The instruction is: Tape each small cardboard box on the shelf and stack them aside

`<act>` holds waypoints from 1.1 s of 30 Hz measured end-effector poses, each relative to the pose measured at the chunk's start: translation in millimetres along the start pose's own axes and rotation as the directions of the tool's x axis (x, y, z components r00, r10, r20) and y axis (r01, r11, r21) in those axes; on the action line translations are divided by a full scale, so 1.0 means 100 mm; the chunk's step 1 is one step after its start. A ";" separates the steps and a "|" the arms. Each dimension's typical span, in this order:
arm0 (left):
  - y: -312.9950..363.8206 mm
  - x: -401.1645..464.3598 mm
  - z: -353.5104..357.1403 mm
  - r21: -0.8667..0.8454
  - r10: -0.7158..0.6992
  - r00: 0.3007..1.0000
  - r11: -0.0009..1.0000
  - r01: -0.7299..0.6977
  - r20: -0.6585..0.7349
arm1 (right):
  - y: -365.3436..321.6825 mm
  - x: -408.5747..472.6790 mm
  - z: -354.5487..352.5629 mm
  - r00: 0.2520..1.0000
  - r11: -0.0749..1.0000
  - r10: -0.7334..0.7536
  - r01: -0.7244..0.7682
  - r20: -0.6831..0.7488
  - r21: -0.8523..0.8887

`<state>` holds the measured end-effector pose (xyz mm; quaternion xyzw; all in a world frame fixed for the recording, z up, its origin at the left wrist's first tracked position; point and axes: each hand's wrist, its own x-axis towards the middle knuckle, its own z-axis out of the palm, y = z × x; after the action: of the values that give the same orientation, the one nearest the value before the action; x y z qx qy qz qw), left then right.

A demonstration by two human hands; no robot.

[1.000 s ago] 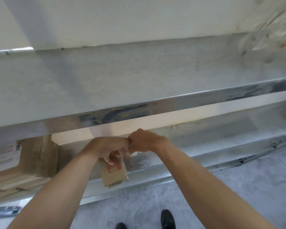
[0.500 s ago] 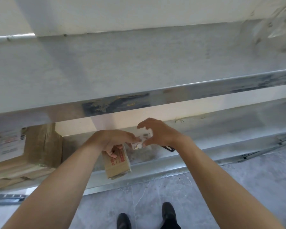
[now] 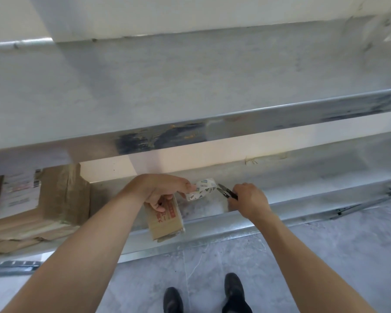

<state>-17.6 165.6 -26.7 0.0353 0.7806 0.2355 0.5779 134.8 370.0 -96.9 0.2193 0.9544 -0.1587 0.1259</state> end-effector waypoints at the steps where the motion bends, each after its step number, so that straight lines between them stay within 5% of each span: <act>1: 0.00 0.01 0.00 0.001 0.000 1.000 1.000 0.000 -0.005 | -0.01 -0.01 -0.02 1.000 1.000 -0.007 0.007 0.020 -0.027; 5: -0.01 -0.01 0.01 0.001 0.000 1.000 1.000 0.000 -0.017 | -0.06 -0.03 -0.03 0.997 0.980 -0.064 0.073 0.050 -0.184; 10: 0.00 -0.03 0.01 -0.027 0.006 1.000 1.000 -0.006 -0.010 | -0.12 -0.05 -0.10 0.984 0.981 -0.063 0.092 0.168 -0.173; 14: 0.00 -0.05 0.01 -0.027 0.004 1.000 1.000 -0.005 -0.014 | -0.08 -0.15 -0.01 0.970 0.980 -0.197 0.198 0.139 0.006; 21: -0.02 -0.06 0.00 -0.024 0.022 1.000 0.999 -0.022 0.000 | -0.19 -0.51 0.19 0.964 0.925 -0.052 -0.051 0.260 0.377; 25: -0.01 -0.04 0.00 -0.023 0.017 1.000 1.000 -0.017 0.004 | -0.52 -0.78 0.41 0.907 0.709 -0.093 -0.230 0.411 0.666; 30: -0.03 0.01 0.01 -0.027 0.030 1.000 0.999 -0.030 -0.011 | -0.94 -0.91 0.44 0.908 0.322 -0.111 -0.352 0.404 0.879; 33: -0.05 0.03 0.01 -0.019 0.028 0.999 0.999 -0.029 -0.016 | -1.06 -0.86 0.42 0.911 0.251 -0.079 -0.375 0.405 0.892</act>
<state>-17.0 162.7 -31.6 0.0392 0.7823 0.2513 0.5686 168.1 232.0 -82.2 0.3069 0.5926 -0.7277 0.1586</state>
